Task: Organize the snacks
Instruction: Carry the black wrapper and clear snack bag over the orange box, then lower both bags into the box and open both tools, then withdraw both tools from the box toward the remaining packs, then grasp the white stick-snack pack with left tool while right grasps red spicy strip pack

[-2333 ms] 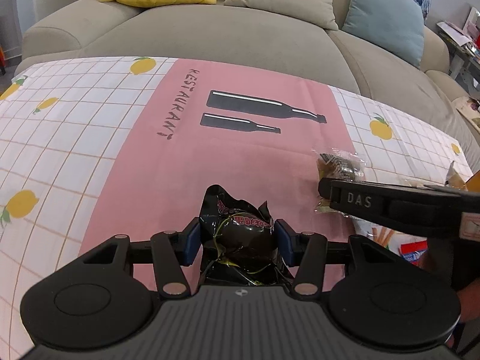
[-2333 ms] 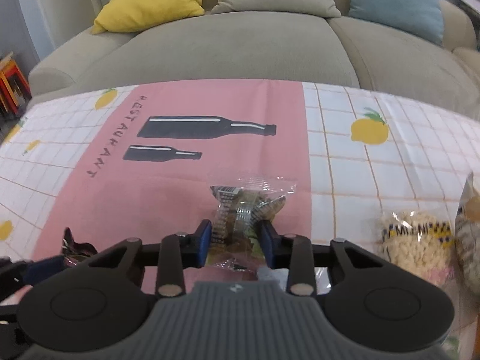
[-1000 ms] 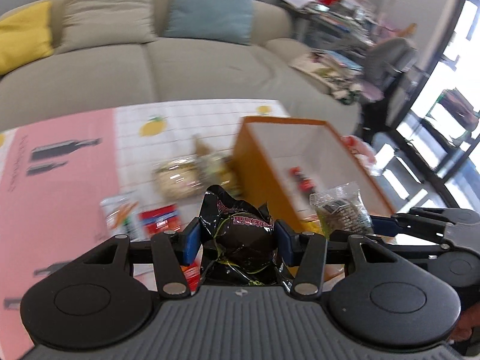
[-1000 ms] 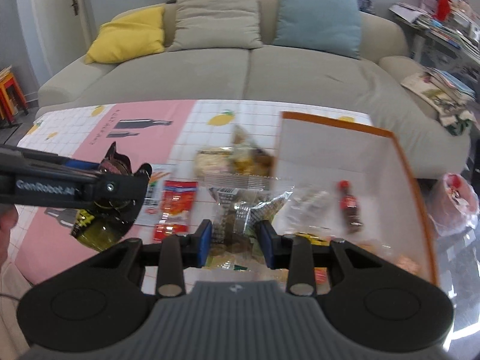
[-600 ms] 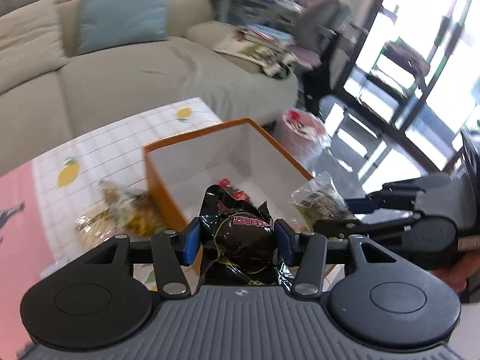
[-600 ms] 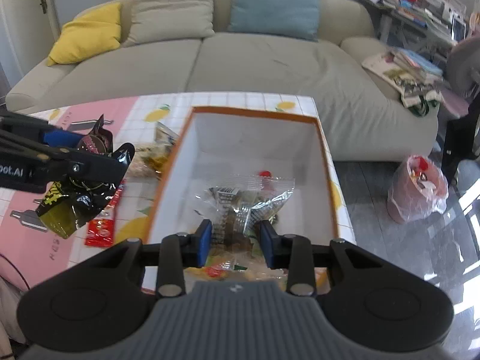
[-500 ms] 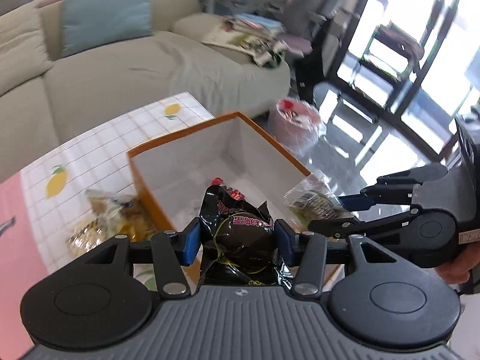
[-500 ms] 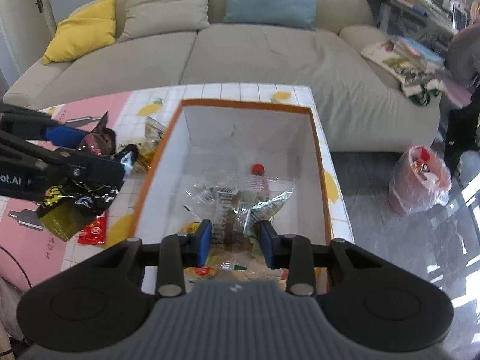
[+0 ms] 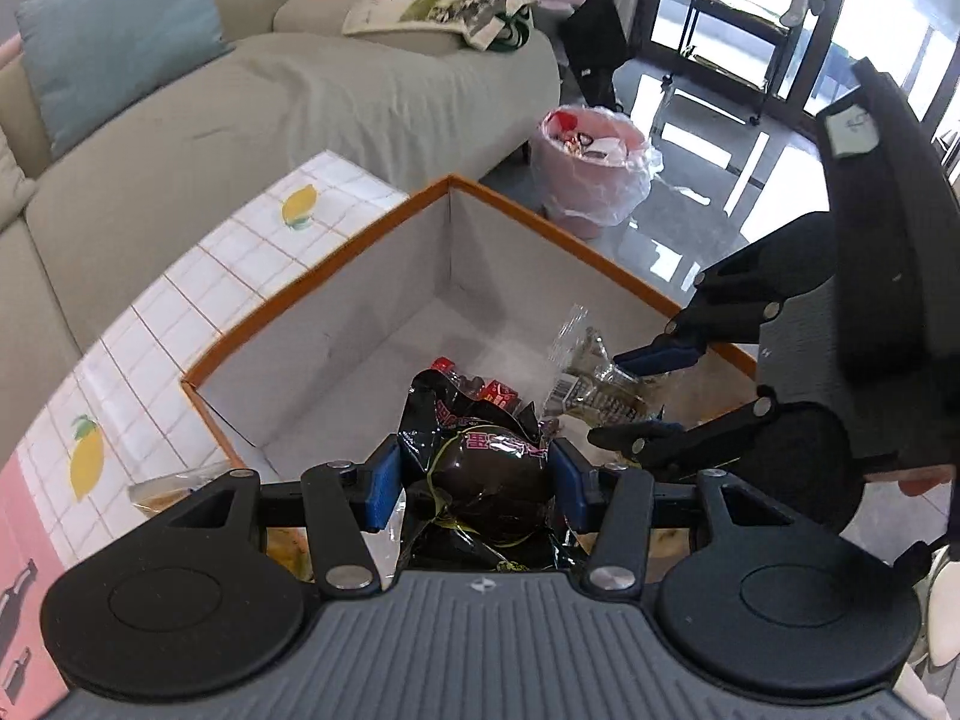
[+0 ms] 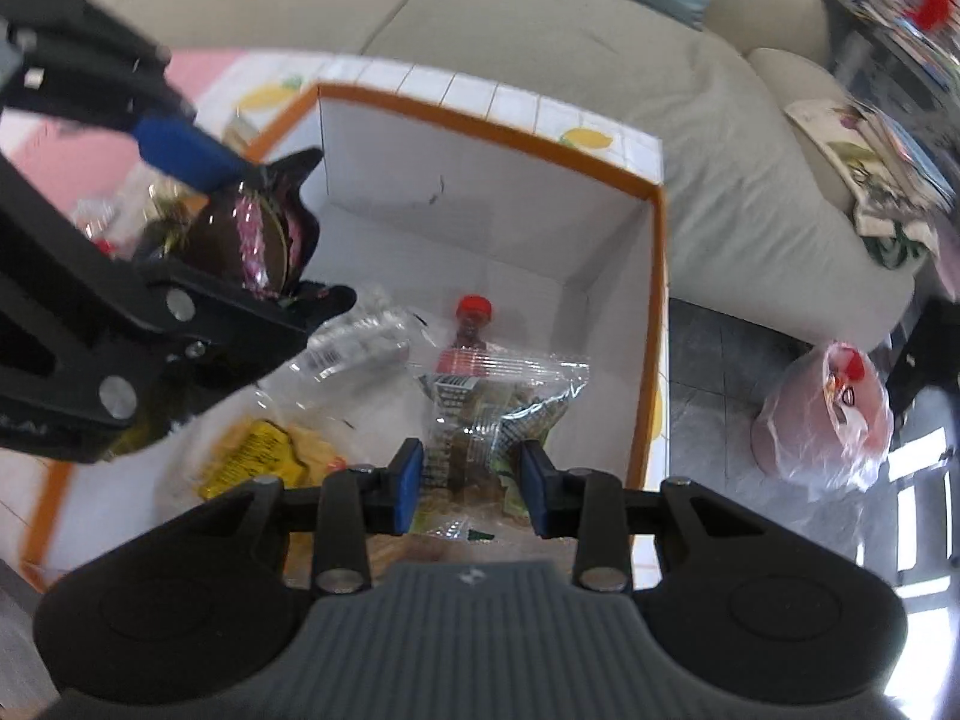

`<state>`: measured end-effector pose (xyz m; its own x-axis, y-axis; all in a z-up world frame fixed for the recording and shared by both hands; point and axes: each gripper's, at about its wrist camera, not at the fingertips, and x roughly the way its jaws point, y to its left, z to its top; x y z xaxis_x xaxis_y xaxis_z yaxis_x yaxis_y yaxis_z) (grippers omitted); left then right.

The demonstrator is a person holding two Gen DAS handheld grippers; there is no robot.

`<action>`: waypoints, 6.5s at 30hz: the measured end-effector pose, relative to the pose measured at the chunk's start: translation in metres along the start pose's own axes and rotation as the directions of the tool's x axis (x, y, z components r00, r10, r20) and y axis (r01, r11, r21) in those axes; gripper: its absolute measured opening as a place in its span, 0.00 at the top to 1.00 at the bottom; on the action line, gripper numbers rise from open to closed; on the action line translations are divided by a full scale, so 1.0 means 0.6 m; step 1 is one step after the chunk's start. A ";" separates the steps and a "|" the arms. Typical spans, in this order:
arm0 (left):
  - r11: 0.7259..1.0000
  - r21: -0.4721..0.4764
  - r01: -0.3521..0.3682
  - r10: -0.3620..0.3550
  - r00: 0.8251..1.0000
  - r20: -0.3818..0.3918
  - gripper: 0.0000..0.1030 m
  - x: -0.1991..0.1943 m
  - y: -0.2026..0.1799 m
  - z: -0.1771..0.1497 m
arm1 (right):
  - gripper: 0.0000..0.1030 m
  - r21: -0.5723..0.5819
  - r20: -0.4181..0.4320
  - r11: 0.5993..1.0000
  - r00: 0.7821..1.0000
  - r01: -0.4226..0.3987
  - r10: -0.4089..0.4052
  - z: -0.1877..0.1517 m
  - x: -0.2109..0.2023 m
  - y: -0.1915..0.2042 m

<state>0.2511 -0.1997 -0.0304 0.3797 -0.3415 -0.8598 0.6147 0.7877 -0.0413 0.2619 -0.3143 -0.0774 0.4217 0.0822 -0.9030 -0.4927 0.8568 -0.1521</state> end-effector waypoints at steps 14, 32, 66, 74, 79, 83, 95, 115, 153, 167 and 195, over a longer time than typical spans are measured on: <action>0.999 0.035 0.024 -0.022 0.998 -0.057 0.43 0.048 0.002 0.009 | 0.64 -0.062 -0.096 0.998 0.995 0.006 -0.012 0.018 0.054 -0.013; 0.999 -0.038 0.022 -0.027 0.988 -0.151 0.39 0.124 -0.015 0.029 | 0.54 -0.049 -0.003 0.998 1.000 0.025 -0.025 -0.019 -0.024 -0.034; 0.952 -0.302 -0.057 0.079 0.995 0.061 0.30 -0.189 0.050 -0.111 | 0.34 0.289 0.128 0.954 0.991 -0.081 0.046 0.005 -0.149 0.081; 0.882 -0.453 -0.128 0.212 0.967 0.140 0.29 -0.289 0.104 -0.230 | 0.32 0.332 0.284 0.929 0.957 -0.164 0.068 0.007 -0.199 0.190; 0.831 -0.530 -0.171 0.283 0.949 0.138 0.30 -0.320 0.129 -0.300 | 0.30 0.377 0.359 0.904 0.932 -0.200 0.056 -0.008 -0.211 0.250; 0.796 -0.578 -0.177 0.310 0.940 0.139 0.30 -0.332 0.135 -0.352 | 0.30 0.375 0.413 0.907 0.911 -0.189 0.019 -0.022 -0.213 0.304; 0.729 -0.667 -0.156 0.269 0.961 0.070 0.30 -0.277 0.145 -0.455 | 0.27 0.323 0.371 0.941 0.928 -0.101 -0.028 -0.059 -0.146 0.412; 0.632 -0.757 -0.167 0.244 0.970 -0.009 0.31 -0.163 0.230 -0.484 | 0.28 0.241 0.231 0.968 0.973 -0.068 0.011 -0.002 0.017 0.445; 0.618 -0.747 -0.244 0.315 0.948 -0.050 0.34 -0.104 0.284 -0.472 | 0.34 0.188 0.262 0.965 0.957 -0.180 0.127 0.060 0.106 0.473; 0.640 -0.741 -0.203 0.303 0.953 0.001 0.27 -0.113 0.276 -0.469 | 0.34 0.249 0.216 0.965 0.976 -0.082 0.027 0.040 0.105 0.418; 0.805 -0.495 -0.326 0.401 0.915 0.049 0.13 -0.011 0.267 -0.395 | 0.26 0.172 0.338 0.981 0.941 -0.092 0.029 0.046 0.136 0.420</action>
<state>0.1829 0.0506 -0.1518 0.6278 -0.0222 -0.7781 0.0291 0.9996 -0.0051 0.1932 -0.0777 -0.1780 0.6399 0.2740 -0.7179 -0.3907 0.9205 0.0031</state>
